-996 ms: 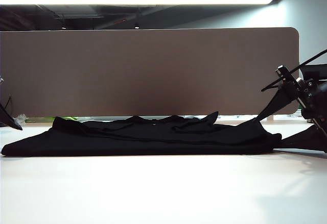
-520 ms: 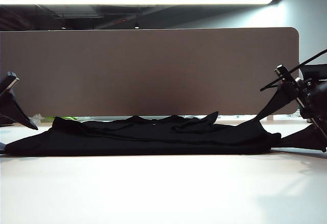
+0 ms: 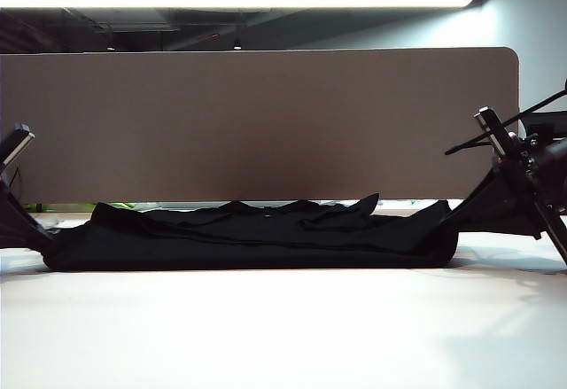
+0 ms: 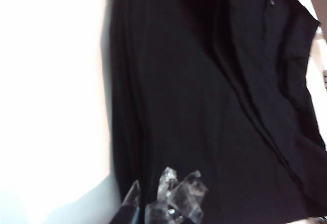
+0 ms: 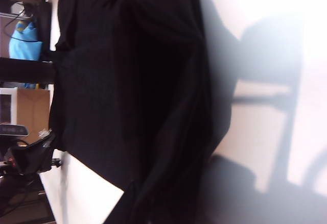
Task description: Fold the bottom side of the T-shirt horizontally towards the center, about one-third of the way, then fold the sleeve back towards the center, creating a straight line along the edge of the T-shirt, and finally fold the bottom of the T-shirt up towards the top, creating a neat rectangle.
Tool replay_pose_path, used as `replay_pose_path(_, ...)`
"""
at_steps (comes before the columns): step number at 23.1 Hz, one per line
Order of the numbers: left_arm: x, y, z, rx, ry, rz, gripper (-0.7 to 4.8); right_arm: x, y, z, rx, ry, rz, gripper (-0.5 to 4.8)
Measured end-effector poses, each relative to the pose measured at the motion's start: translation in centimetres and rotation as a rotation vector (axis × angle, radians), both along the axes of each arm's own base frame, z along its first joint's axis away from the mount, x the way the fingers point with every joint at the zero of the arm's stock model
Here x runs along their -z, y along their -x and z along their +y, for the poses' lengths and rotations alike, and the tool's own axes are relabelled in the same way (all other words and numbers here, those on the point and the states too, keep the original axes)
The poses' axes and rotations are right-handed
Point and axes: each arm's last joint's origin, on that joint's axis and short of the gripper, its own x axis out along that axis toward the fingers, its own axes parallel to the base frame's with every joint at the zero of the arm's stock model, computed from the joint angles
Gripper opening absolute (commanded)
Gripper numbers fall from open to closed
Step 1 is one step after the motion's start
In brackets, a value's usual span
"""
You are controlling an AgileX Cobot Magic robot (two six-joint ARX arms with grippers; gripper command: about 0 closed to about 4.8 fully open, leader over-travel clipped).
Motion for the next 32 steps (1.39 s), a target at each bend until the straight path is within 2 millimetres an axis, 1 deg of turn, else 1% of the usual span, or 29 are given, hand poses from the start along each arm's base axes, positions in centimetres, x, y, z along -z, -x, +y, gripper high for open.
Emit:
replay_pose_path(3, -0.2, -0.3, -0.1, 0.024, 0.046, 0.000, -0.06, 0.0, 0.0, 0.1, -0.005, -0.022, 0.004, -0.07)
replay_pose_path(5, -1.0, -1.1, -0.1, 0.060, 0.082, -0.023, -0.06, -0.1, -0.1, 0.1, -0.005, -0.056, 0.004, -0.07)
replay_pose_path(6, -1.6, -1.6, -0.1, 0.080, 0.094, -0.048, -0.06, -0.3, -0.3, 0.1, -0.003, -0.079, -0.006, -0.07)
replay_pose_path(7, -2.9, -2.5, 0.0, 0.109, 0.103, -0.100, -0.06, -0.8, -0.5, 0.1, 0.001, -0.116, -0.033, -0.07)
replay_pose_path(8, -3.6, -3.0, 0.0, 0.118, 0.103, -0.128, -0.06, -1.2, -0.7, 0.2, 0.005, -0.138, -0.052, -0.07)
replay_pose_path(9, -4.8, -3.7, 0.1, 0.121, 0.104, -0.170, -0.06, -1.7, -1.0, 0.2, 0.014, -0.175, -0.078, -0.07)
replay_pose_path(11, -6.2, -4.6, 0.2, 0.123, 0.102, -0.217, -0.06, -2.8, -1.5, 0.2, 0.031, -0.233, -0.130, -0.07)
replay_pose_path(15, -8.3, -5.8, 0.4, 0.111, 0.082, -0.285, -0.06, -3.9, -1.9, 0.1, 0.056, -0.292, -0.177, -0.07)
replay_pose_path(17, -9.5, -6.4, 0.5, 0.100, 0.068, -0.324, -0.06, -4.7, -2.4, 0.1, 0.063, -0.301, -0.195, -0.07)
replay_pose_path(18, -10.0, -6.7, 0.6, 0.091, 0.059, -0.343, -0.06, -5.4, -2.9, 0.1, 0.069, -0.299, -0.223, -0.07)
replay_pose_path(20, -10.6, -7.1, 0.7, 0.072, 0.046, -0.362, -0.06, -7.1, -4.1, 0.0, 0.070, -0.299, -0.265, -0.07)
replay_pose_path(21, -10.8, -7.1, 0.7, 0.062, 0.039, -0.371, -0.06, -7.8, -4.6, 0.0, 0.069, -0.299, -0.284, -0.07)
replay_pose_path(22, -10.8, -7.2, 0.8, 0.040, 0.028, -0.377, -0.06, -9.1, -5.3, 0.0, 0.071, -0.290, -0.317, -0.07)
replay_pose_path(24, -10.8, -7.3, 0.9, -0.003, 0.003, -0.382, -0.06, -10.5, -6.5, -0.1, 0.077, -0.253, -0.339, -0.07)
replay_pose_path(27, -11.1, -7.8, 1.1, -0.032, -0.017, -0.437, -0.06, -11.5, -7.5, -0.2, 0.093, -0.188, -0.354, -0.07)
replay_pose_path(28, -11.4, -8.4, 1.1, -0.035, -0.020, -0.447, -0.06, -11.8, -8.0, -0.2, 0.091, -0.177, -0.365, -0.07)
replay_pose_path(30, -11.7, -9.6, 1.3, -0.034, -0.022, -0.467, -0.06, -11.7, -9.0, -0.2, 0.094, -0.170, -0.368, -0.07)
replay_pose_path(32, -11.6, -10.9, 1.4, -0.030, -0.021, -0.468, -0.06, -11.2, -9.8, -0.2, 0.099, -0.167, -0.359, -0.07)
